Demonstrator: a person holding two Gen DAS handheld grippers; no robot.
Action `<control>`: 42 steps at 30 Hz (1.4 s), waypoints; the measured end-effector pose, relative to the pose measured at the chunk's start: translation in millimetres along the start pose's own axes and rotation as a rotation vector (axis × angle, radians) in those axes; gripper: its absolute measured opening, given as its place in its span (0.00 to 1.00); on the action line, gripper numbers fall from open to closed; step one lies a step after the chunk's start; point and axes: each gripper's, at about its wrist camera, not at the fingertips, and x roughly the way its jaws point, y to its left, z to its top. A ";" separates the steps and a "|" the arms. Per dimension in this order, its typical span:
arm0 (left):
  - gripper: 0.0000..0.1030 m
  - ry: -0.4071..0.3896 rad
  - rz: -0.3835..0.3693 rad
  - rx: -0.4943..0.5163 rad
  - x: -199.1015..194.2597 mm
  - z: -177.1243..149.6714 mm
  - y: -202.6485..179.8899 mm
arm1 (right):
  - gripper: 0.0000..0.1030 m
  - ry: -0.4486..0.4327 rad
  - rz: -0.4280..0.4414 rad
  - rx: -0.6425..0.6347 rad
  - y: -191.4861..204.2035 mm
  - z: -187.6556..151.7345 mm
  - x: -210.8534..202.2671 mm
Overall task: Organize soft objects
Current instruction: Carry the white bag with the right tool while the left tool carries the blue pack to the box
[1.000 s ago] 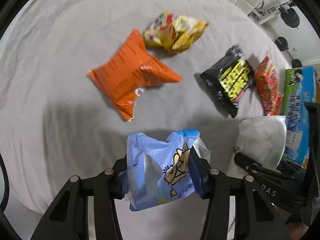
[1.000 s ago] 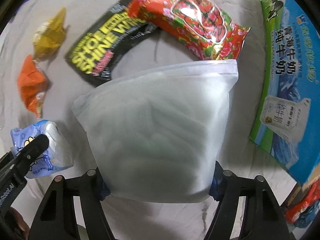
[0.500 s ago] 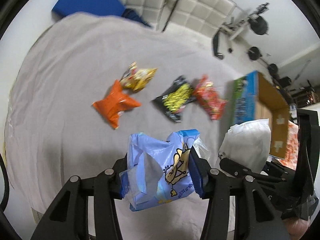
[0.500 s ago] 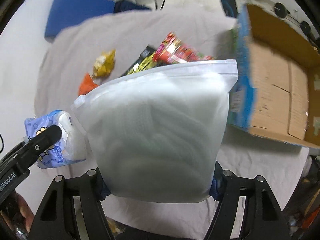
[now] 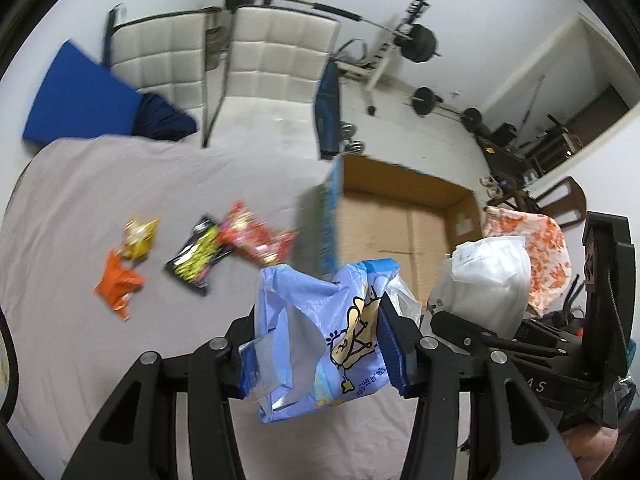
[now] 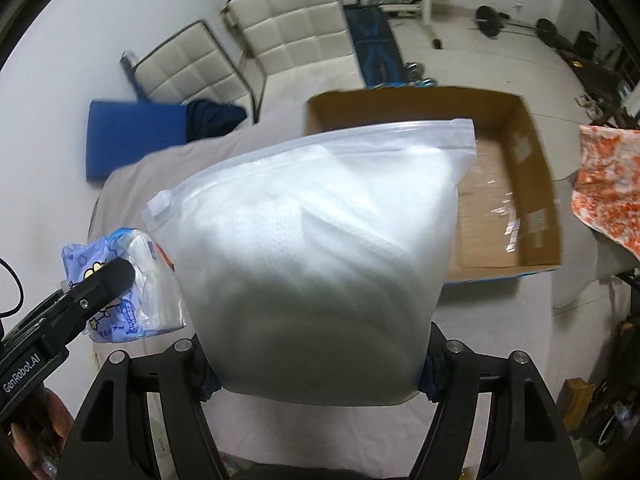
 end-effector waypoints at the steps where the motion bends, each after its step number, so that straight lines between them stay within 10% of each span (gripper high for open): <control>1: 0.45 -0.002 -0.006 0.008 3.0 5.2 -10.5 | 0.72 -0.009 -0.003 0.009 -15.5 -1.4 -10.9; 11: 0.45 0.000 -0.003 0.079 58.4 56.8 -90.2 | 0.72 -0.050 -0.044 0.075 -104.5 77.0 -29.7; 29: 0.46 0.286 -0.041 0.012 258.7 116.0 -125.7 | 0.73 0.148 -0.094 0.118 -250.6 193.8 140.9; 42: 0.56 0.338 0.042 0.059 329.4 132.2 -149.0 | 0.81 0.203 -0.137 0.057 -275.3 236.2 197.8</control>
